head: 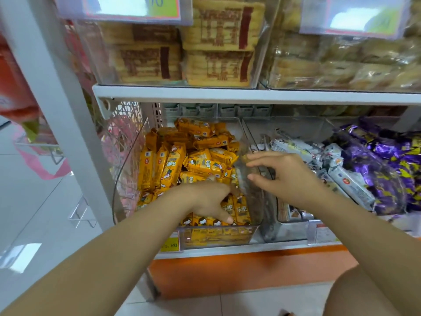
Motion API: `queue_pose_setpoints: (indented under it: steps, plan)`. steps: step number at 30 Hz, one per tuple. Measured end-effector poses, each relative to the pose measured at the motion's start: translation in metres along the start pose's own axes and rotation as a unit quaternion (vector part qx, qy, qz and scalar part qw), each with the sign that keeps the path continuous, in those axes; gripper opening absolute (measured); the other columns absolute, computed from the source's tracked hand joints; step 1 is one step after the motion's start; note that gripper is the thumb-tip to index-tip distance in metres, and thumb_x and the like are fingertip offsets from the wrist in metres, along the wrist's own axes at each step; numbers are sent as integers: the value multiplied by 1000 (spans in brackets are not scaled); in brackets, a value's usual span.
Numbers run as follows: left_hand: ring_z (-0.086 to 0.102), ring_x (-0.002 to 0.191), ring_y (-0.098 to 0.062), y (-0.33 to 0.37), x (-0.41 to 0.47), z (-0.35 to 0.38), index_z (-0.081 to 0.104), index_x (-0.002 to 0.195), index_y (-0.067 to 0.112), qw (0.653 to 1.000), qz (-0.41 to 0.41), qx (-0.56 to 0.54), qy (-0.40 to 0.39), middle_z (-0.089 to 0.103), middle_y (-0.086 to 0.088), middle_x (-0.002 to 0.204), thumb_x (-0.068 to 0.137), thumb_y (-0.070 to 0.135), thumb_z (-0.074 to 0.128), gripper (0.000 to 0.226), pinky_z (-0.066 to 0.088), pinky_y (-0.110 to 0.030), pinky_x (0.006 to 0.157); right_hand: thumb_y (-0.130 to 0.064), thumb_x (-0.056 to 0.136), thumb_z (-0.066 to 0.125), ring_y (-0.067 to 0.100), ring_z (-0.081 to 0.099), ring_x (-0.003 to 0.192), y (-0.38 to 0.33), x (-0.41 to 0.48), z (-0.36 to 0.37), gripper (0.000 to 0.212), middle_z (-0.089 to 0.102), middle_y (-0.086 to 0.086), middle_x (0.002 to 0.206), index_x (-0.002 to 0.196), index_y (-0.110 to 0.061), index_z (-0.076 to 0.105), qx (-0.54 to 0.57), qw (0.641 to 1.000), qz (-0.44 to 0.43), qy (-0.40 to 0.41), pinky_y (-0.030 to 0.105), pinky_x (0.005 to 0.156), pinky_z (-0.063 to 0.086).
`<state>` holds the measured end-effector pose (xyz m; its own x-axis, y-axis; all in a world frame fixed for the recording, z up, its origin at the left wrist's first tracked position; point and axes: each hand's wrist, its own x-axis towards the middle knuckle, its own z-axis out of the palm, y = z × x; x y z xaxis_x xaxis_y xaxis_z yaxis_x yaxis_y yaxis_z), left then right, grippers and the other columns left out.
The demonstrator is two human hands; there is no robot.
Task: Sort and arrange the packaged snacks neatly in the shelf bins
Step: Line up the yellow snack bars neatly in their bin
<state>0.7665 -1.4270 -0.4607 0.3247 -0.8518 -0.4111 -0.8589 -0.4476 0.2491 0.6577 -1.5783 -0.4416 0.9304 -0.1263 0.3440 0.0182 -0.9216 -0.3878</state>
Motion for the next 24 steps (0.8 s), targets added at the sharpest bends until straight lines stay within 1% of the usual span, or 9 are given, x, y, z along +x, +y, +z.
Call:
queue_pose_setpoints:
  steps: [4, 6, 7, 10, 13, 15, 17, 21, 24]
  plan:
    - [28, 135, -25, -1, -9, 1, 31, 147, 25, 999, 26, 32, 34, 38, -5, 147, 92, 41, 57, 63, 33, -36, 103, -27, 86, 65, 8, 53, 119, -8, 2, -4, 30, 59, -7, 128, 116, -21, 67, -36, 999, 10, -26, 31, 106, 39]
    - [31, 136, -18, -8, -24, -1, 44, 140, 23, 995, 39, -16, 95, 37, 3, 148, 93, 34, 57, 51, 28, -31, 107, -28, 88, 62, 11, 54, 118, -19, 10, -6, 31, 60, -7, 128, 119, -22, 65, -60, 998, 5, -30, 31, 103, 41]
    - [37, 132, -15, -14, -33, -1, 50, 135, 23, 990, 33, -46, 133, 43, 5, 143, 93, 31, 58, 44, 30, -28, 107, -28, 89, 61, 12, 54, 117, -26, 17, -3, 32, 60, -7, 127, 120, -23, 64, -68, 997, 1, -30, 32, 101, 43]
    - [52, 114, -11, -34, -61, 2, 61, 123, 23, 971, -21, -87, 221, 56, 6, 123, 92, 22, 60, 31, 41, -30, 99, -28, 90, 60, 19, 57, 113, -46, 42, 17, 37, 60, 0, 127, 127, -25, 57, -94, 993, -1, -70, 39, 93, 49]
    - [58, 106, -11, -45, -86, 9, 61, 122, 24, 956, -68, -126, 258, 59, 3, 122, 92, 15, 59, 31, 47, -30, 93, -34, 88, 62, 24, 55, 114, -57, 66, 47, 49, 56, 4, 131, 134, -23, 48, -109, 983, 38, -144, 40, 89, 51]
    - [60, 103, -9, -49, -98, 14, 61, 121, 24, 946, -78, -139, 282, 60, 3, 121, 92, 12, 58, 32, 47, -25, 90, -47, 81, 66, 25, 49, 121, -57, 74, 62, 63, 51, 6, 135, 135, -23, 45, -137, 969, 62, -196, 42, 92, 48]
    - [62, 101, -8, -51, -108, 20, 61, 122, 23, 940, -78, -146, 297, 60, 4, 121, 93, 11, 57, 32, 46, -18, 86, -52, 75, 70, 26, 41, 126, -55, 75, 71, 69, 45, 6, 136, 133, -25, 43, -166, 961, 77, -207, 40, 95, 45]
    - [62, 102, -7, -53, -113, 29, 61, 123, 24, 934, -85, -136, 318, 58, 5, 125, 94, 14, 55, 31, 38, -6, 77, -49, 73, 73, 25, 43, 116, -48, 72, 76, 52, 49, 3, 123, 113, -30, 46, -158, 968, 87, -176, 36, 84, 42]
    - [62, 99, -4, -55, -111, 31, 61, 121, 24, 926, -88, -148, 335, 59, 5, 123, 94, 12, 55, 31, 37, -2, 72, -35, 71, 74, 21, 51, 92, -50, 76, 73, 42, 54, -1, 98, 101, -26, 46, -101, 978, 86, -161, 31, 66, 41]
